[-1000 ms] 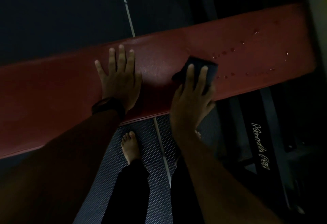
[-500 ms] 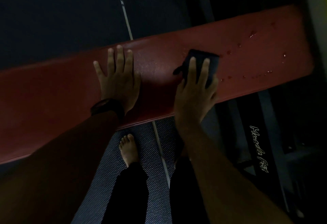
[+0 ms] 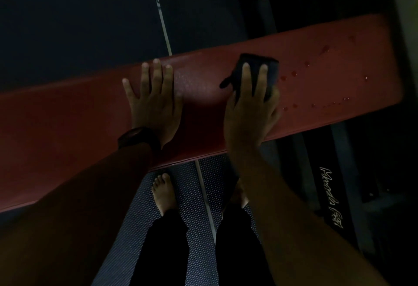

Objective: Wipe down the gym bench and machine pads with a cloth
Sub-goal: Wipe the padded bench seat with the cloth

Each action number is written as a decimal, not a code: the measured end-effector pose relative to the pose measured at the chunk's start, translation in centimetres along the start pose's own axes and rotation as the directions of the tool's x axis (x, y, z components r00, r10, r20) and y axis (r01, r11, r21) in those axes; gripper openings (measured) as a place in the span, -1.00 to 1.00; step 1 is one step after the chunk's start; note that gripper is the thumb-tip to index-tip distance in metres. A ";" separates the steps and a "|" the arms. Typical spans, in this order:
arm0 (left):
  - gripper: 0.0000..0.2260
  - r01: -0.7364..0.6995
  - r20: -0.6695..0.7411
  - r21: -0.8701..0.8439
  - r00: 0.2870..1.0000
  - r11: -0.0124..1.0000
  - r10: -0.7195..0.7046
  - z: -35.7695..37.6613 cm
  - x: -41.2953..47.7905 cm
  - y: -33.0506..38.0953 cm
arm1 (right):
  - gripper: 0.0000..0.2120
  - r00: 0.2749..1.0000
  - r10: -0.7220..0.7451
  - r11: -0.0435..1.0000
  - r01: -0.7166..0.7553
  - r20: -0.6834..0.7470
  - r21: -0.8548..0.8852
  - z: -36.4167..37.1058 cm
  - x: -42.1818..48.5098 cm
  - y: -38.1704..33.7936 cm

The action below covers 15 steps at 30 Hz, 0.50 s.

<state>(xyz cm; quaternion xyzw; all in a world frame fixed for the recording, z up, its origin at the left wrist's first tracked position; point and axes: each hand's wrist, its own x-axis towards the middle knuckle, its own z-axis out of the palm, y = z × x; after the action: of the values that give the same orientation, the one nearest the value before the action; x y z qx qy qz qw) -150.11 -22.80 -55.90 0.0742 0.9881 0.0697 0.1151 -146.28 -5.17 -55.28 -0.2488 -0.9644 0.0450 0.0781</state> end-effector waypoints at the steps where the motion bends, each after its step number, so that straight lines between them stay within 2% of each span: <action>1: -0.43 0.002 0.002 -0.002 1.000 1.000 -0.002 0.0 -0.1 0.0 | -0.39 1.000 0.011 1.000 -0.011 0.001 0.016 -0.3 -1.7 -0.8; 2: -0.42 -0.006 -0.005 0.001 1.000 1.000 0.006 -0.1 0.1 0.2 | -0.39 0.999 -0.032 0.999 0.031 0.019 0.043 -0.4 -3.2 -1.6; 4: -0.42 -0.021 -0.010 -0.006 1.000 1.000 0.021 -0.2 0.3 0.3 | -0.42 0.960 -0.273 0.959 0.267 0.066 0.091 -0.4 -4.5 -2.4; 6: -0.42 -0.013 0.017 -0.011 1.000 1.000 0.013 0.1 0.1 0.2 | -0.46 0.824 -0.562 0.826 0.553 0.078 0.113 0.0 -2.0 -2.3; 7: -0.43 -0.001 0.005 -0.010 1.000 1.000 0.001 0.1 0.2 0.2 | -0.48 0.748 -0.660 0.751 0.654 0.070 0.088 0.2 0.2 -2.2; 8: -0.42 -0.001 -0.019 -0.015 1.000 1.000 0.001 0.5 0.2 -0.1 | -0.49 0.691 -0.721 0.693 0.721 0.060 0.030 0.6 2.5 -2.0; 9: -0.41 0.006 -0.019 -0.008 1.000 1.000 -0.006 -0.6 0.2 0.7 | -0.50 0.674 -0.737 0.673 0.739 0.047 -0.034 0.8 4.5 -1.7; 10: -0.39 0.005 -0.018 -0.036 1.000 0.999 -0.006 -1.6 0.1 1.4 | -0.50 0.720 -0.693 0.716 0.694 0.038 -0.076 1.0 6.3 -1.3; 11: -0.36 -0.005 -0.013 -0.080 1.000 0.997 0.004 -2.6 0.1 2.2 | -0.47 0.809 -0.586 0.804 0.588 0.044 -0.088 1.0 7.5 -0.7; 12: -0.33 0.018 0.042 -0.120 0.999 0.993 -0.013 -3.4 0.0 2.8 | -0.44 0.901 -0.430 0.899 0.433 0.056 -0.069 0.9 7.9 0.0; 13: -0.26 0.031 0.064 -0.150 0.998 0.988 -0.021 -3.7 0.1 3.0 | -0.41 0.962 -0.265 0.962 0.268 0.065 -0.044 0.8 7.5 0.4; 14: -0.18 0.025 0.028 -0.150 0.999 0.988 -0.021 -3.8 0.1 2.9 | -0.39 0.989 -0.136 0.990 0.138 0.061 -0.034 0.7 6.4 0.5; 15: -0.18 0.005 -0.006 -0.114 1.000 0.994 -0.006 -3.3 0.1 2.5 | -0.40 0.996 -0.070 0.997 0.071 0.051 -0.032 0.5 4.8 0.2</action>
<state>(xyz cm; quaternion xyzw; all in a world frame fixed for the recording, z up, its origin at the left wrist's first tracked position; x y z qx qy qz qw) -150.70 -20.77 -52.35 0.0647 0.9831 0.1258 0.1165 -150.41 -2.64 -55.21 -0.2147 -0.9748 0.0320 0.0513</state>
